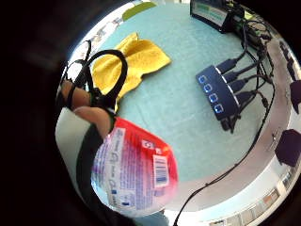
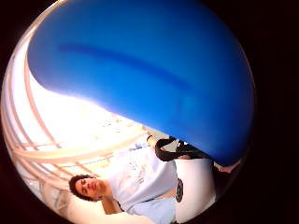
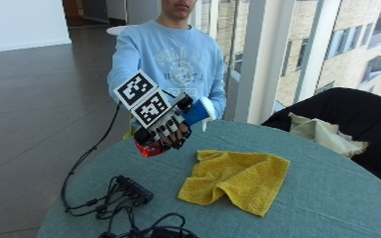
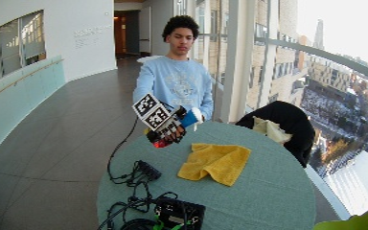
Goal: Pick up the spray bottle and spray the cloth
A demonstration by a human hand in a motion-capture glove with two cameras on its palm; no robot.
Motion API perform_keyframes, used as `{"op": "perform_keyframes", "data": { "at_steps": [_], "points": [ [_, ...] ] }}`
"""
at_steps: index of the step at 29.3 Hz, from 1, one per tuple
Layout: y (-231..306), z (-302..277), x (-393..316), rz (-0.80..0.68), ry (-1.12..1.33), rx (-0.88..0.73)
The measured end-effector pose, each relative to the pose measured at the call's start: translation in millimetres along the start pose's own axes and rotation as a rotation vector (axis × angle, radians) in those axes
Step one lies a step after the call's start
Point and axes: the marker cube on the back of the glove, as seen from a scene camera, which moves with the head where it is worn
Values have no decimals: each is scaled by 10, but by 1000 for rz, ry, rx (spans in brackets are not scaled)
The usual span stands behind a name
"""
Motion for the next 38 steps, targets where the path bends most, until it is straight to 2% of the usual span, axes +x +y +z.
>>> {"op": "perform_keyframes", "data": {
  "at_steps": [38],
  "points": [
    [-35, 58, -138, -5, 16, -43]
  ]
}}
